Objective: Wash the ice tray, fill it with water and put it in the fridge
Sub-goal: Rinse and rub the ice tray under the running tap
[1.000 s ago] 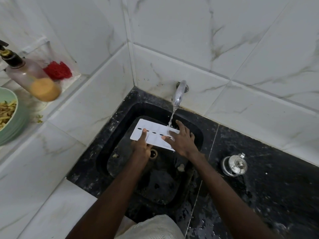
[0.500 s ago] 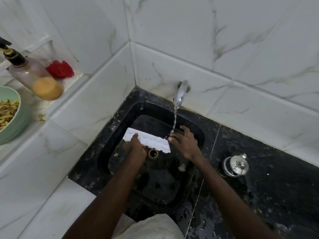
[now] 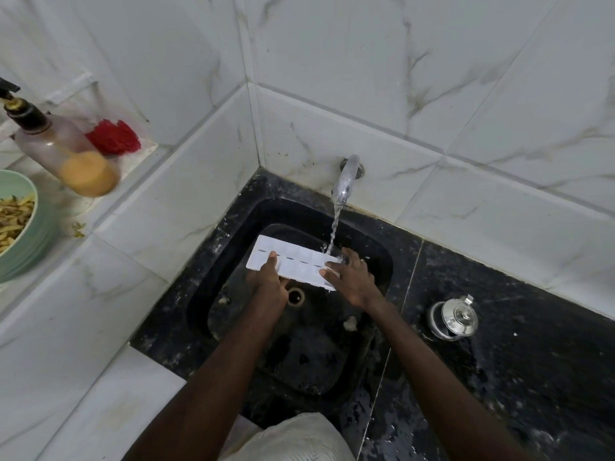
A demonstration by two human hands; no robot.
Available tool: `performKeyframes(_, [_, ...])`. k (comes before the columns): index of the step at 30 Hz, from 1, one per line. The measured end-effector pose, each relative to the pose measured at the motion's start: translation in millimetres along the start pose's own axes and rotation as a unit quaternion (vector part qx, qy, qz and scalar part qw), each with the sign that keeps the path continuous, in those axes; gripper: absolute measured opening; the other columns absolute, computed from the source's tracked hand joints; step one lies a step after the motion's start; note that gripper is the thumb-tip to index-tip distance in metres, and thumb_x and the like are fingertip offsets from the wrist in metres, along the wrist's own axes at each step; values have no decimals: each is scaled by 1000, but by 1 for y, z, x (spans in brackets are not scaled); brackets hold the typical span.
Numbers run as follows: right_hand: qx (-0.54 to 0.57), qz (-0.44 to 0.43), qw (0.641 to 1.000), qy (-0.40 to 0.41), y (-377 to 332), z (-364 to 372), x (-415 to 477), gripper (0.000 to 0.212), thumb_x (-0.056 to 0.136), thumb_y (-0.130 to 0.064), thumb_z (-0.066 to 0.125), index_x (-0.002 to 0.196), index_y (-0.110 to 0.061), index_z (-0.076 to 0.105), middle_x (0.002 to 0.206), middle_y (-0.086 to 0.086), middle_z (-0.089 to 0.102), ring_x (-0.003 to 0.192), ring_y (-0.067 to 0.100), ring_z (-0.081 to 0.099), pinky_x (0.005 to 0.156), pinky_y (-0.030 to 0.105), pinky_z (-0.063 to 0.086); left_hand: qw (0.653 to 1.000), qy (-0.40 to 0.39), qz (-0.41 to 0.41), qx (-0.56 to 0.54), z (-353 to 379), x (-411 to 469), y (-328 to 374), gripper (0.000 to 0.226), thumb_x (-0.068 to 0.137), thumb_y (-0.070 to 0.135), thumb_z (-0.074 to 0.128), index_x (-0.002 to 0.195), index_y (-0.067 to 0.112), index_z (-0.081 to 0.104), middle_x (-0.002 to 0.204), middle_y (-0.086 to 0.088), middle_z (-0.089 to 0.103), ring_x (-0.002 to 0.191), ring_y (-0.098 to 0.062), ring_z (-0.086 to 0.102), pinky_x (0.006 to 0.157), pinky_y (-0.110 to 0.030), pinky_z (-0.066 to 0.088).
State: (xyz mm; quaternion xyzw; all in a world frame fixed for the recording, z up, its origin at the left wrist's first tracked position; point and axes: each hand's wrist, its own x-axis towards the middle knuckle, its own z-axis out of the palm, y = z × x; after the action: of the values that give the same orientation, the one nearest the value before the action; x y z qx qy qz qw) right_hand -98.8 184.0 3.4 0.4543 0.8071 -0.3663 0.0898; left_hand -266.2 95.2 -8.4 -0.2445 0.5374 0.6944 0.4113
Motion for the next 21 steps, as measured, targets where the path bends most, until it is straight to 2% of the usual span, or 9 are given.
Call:
performKeyframes(5, [-37,-21,998,48,8,-6,-2,46,100,-68,43,126,-42,71,171,-3,14,155,34,19,122,65,19,999,-17,29,6,-10,1,2,40,102,12,65,139,-1,57,139,-21,64,126,-37,64,108,-57,50])
performKeyframes(9, [-25,9,999,31,2,-5,2,60,98,-74,40,139,-37,64,173,-5,2,158,36,8,123,67,13,998,-50,39,0,-7,-7,-2,41,102,9,64,140,-3,55,140,-23,63,128,-42,62,107,-61,49])
performKeyframes(11, [-5,-20,1000,13,0,-3,1,63,97,-75,42,141,-35,63,173,-8,2,157,37,9,123,68,16,997,-57,52,4,-8,-6,3,45,102,9,64,143,-5,53,140,-26,62,129,-44,61,109,-64,47])
performKeyframes(14, [2,-56,998,34,10,-9,-3,47,100,-70,45,128,-43,71,169,-9,14,154,33,21,121,66,24,996,-55,75,11,-16,1,12,43,101,7,65,141,-6,55,138,-27,63,126,-44,63,105,-63,50])
performKeyframes(16, [-38,-44,997,56,14,-13,-1,42,102,-65,43,128,-44,69,168,-4,17,151,34,27,120,64,27,996,-64,69,9,-16,-1,10,44,101,7,64,142,-6,54,139,-26,63,127,-45,62,106,-63,49])
performKeyframes(19, [-27,-14,999,19,6,-8,2,58,101,-69,41,141,-33,62,172,-1,10,153,36,22,123,63,25,996,-76,48,5,-8,-7,3,44,103,11,63,143,-3,54,139,-25,63,128,-44,62,107,-62,49])
performKeyframes(21, [48,-31,998,6,2,-3,0,58,103,-63,46,140,-22,66,170,2,16,151,29,32,125,50,30,995,-79,56,2,-7,-7,3,43,103,12,63,143,-3,55,139,-24,64,128,-43,62,106,-60,51])
